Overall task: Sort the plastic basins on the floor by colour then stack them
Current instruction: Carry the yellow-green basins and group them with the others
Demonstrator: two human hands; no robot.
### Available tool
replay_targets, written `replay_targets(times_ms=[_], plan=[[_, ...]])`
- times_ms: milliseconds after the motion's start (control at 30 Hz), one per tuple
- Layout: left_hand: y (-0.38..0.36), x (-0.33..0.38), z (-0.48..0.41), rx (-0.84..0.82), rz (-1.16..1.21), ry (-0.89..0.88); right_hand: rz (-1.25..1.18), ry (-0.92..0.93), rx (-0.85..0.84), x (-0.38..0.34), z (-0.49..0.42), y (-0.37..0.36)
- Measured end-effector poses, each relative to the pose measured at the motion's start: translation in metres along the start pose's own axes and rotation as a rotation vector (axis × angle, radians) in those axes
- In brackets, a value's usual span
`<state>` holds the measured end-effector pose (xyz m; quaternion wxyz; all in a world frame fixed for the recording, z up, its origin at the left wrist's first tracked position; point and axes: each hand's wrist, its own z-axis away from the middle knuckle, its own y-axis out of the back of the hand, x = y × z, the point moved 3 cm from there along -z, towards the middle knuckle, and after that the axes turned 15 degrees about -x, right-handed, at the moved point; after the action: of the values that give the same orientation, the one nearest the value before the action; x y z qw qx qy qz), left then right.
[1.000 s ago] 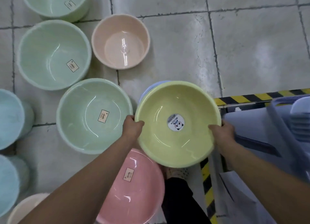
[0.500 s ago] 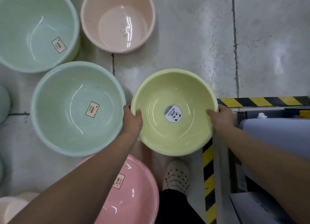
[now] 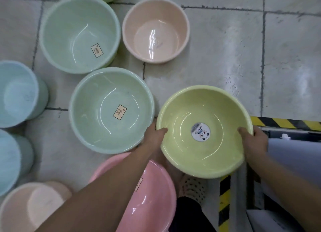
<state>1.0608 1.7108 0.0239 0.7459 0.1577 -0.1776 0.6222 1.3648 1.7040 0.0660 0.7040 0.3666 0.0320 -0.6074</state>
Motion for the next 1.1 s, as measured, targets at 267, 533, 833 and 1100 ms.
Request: replay_targets(times_ms=[267,533,833,1100], plan=[[0.084,0.016,0.181,0.195,0.541,-0.177,-0.025,0.118,-0.156,-0.109,0.162,-0.023],[0.235,-0.018,0.381,0.39,0.699,-0.216,0.06,0.215,-0.383,-0.199,0.341,-0.116],[0.356,-0.08,0.592,0.505,0.852,-0.213,0.148,0.303,-0.49,-0.251,0.564,-0.191],[0.431,-0.137,0.744,0.574,0.938,-0.214,0.15,0.328,-0.594,-0.262,0.735,-0.231]])
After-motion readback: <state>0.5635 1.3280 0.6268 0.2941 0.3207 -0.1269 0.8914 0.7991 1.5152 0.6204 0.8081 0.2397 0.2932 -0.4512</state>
